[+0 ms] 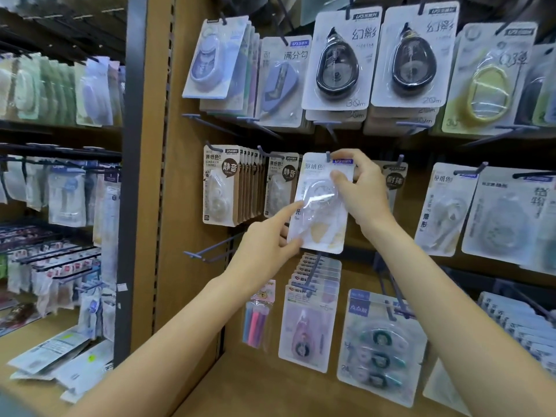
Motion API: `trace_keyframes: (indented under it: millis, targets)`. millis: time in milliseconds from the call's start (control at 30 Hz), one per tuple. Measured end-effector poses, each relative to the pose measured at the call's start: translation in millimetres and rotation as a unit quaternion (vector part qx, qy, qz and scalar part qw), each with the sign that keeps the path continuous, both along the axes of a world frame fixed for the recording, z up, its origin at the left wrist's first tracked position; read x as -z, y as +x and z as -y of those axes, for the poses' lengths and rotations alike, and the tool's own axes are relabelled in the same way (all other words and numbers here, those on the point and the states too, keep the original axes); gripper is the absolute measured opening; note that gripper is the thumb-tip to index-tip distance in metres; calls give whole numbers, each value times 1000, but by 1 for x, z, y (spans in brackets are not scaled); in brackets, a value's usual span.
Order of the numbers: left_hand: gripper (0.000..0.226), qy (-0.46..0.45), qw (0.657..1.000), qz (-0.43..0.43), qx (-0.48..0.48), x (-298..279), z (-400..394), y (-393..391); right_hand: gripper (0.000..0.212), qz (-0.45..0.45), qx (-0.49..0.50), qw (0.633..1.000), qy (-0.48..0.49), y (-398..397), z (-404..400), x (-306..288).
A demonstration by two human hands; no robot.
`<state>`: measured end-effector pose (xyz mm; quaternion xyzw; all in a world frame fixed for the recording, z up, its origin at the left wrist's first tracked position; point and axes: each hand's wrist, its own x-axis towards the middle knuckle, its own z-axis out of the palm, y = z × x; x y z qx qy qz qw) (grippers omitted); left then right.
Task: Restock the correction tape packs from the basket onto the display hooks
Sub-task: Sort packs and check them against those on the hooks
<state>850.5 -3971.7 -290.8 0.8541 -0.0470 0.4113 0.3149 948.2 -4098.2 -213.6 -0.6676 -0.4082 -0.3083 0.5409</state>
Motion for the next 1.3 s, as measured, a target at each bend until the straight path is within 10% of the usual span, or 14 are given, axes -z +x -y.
trace_keyframes:
  millis: [167, 333, 433, 533, 733, 833, 1033, 1300]
  targets:
    - [53, -9, 999, -45, -4, -3, 1, 9, 25, -107, 27, 994, 8, 18, -4, -7]
    - [45, -5, 998, -37, -49, 11, -15, 2, 49, -54, 227, 956, -176, 27, -18, -14]
    - [40, -12, 995, 14, -95, 28, -27, -15, 50, 14, 297, 950, -97, -5, -19, 17]
    - [35, -31, 986, 82, -139, 64, -42, -51, 35, 92, 153, 984, 25, -59, -24, 81]
    - [34, -172, 948, 5, -269, 227, -89, -161, 28, -7, -87, 988, -129, -163, -81, 257]
    - [31, -244, 894, -153, -344, 337, -107, -233, 31, -85, -149, 922, -347, -202, -118, 365]
    - [34, -319, 759, -412, -390, 475, -88, -340, 43, -244, -222, 661, -674, -239, -150, 524]
    - [40, -391, 738, -439, -333, 530, -93, -316, 104, -286, -158, 601, -729, -233, -181, 619]
